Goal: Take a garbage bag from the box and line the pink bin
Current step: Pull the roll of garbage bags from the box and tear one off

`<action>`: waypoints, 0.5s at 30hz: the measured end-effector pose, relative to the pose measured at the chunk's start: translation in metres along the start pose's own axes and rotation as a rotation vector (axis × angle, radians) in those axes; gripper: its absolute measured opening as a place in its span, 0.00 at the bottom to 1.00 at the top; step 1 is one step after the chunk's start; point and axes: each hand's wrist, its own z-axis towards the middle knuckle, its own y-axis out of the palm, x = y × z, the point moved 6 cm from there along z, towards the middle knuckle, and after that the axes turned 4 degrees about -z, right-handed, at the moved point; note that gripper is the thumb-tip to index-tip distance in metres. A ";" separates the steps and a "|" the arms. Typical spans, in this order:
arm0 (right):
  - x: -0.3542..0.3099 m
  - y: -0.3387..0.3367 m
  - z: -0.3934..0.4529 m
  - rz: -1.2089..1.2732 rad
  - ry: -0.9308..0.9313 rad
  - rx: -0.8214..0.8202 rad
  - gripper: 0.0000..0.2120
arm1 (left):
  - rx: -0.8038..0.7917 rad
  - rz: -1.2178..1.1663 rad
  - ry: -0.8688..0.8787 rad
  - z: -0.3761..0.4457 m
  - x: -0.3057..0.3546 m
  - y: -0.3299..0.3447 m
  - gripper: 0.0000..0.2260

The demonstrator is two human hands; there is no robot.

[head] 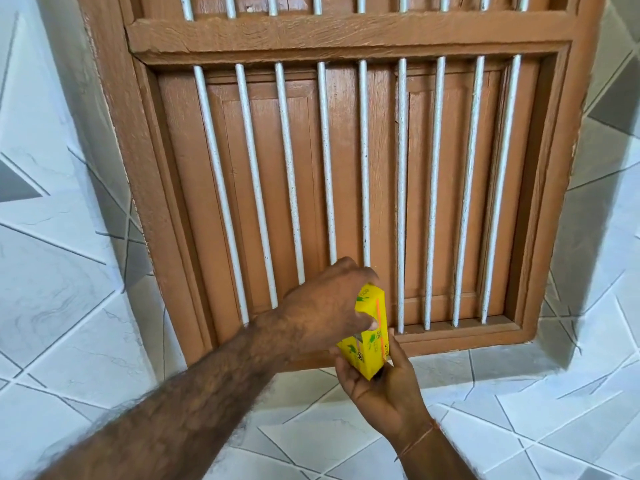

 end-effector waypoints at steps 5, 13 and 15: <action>0.000 -0.004 0.003 -0.025 0.023 -0.003 0.30 | 0.154 0.098 0.078 -0.010 0.014 -0.024 0.22; -0.046 -0.039 -0.002 -0.037 -0.170 0.063 0.43 | 0.503 -0.637 -0.297 -0.047 -0.114 -0.041 0.12; -0.070 -0.050 -0.011 -0.192 -0.273 0.135 0.27 | 0.498 -0.826 -0.510 -0.068 -0.157 0.005 0.09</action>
